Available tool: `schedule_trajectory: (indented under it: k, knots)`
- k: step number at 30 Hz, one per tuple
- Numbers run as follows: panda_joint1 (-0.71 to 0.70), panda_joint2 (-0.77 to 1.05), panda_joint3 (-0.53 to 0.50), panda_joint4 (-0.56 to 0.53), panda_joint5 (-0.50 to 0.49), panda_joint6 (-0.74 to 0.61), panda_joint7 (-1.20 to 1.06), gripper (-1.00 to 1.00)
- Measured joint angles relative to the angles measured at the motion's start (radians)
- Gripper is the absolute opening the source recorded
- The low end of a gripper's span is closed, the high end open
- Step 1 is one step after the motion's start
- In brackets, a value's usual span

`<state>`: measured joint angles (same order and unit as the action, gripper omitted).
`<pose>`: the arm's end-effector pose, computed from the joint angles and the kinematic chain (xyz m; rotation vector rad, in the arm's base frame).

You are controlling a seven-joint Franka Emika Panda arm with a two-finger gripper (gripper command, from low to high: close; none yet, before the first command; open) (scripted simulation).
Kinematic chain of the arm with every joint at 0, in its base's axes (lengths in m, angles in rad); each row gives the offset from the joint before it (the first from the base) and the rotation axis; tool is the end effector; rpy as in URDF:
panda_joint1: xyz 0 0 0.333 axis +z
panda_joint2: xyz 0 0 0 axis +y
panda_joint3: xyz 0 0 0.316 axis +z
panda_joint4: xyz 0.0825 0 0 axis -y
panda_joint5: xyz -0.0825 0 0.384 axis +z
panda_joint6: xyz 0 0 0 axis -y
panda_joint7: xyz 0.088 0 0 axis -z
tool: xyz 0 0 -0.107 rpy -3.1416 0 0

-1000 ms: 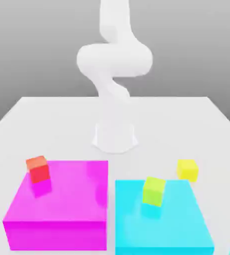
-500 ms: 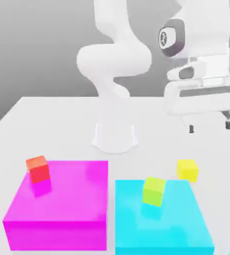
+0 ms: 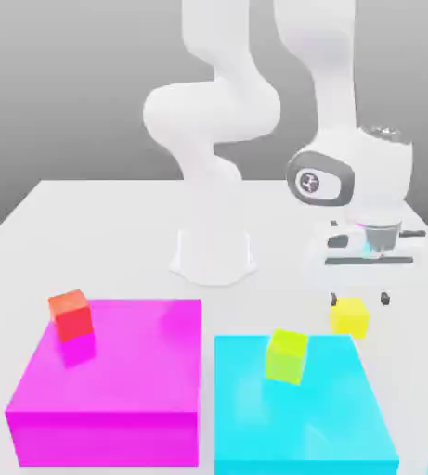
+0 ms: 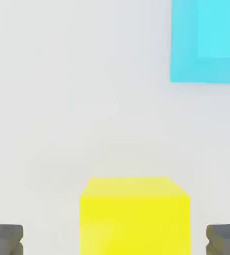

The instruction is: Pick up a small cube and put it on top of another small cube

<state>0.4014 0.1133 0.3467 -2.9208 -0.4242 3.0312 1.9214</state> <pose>0.2116 0.2471 0.1602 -2.9124 1.1531 -0.0189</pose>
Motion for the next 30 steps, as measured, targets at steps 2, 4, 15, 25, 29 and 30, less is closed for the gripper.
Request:
schedule_trajectory:
  k: [2,4,15,25,29,30]
  knots:
    - [0.064,0.032,-0.086,0.009,-0.083,0.023,0.061,0.0]
    - [0.131,0.064,-0.17,0.017,-0.152,0.047,0.111,0.0]
    - [0.261,0.124,-0.325,0.026,-0.237,0.104,0.172,-1.0]
    - [0.044,-0.027,-0.012,-0.01,0.117,-0.009,-0.084,-1.0]
    - [0.044,-0.095,0.053,-0.029,0.324,-0.054,-0.233,-1.0]
    - [0.055,-0.112,0.056,-0.034,0.369,-0.066,-0.265,-1.0]
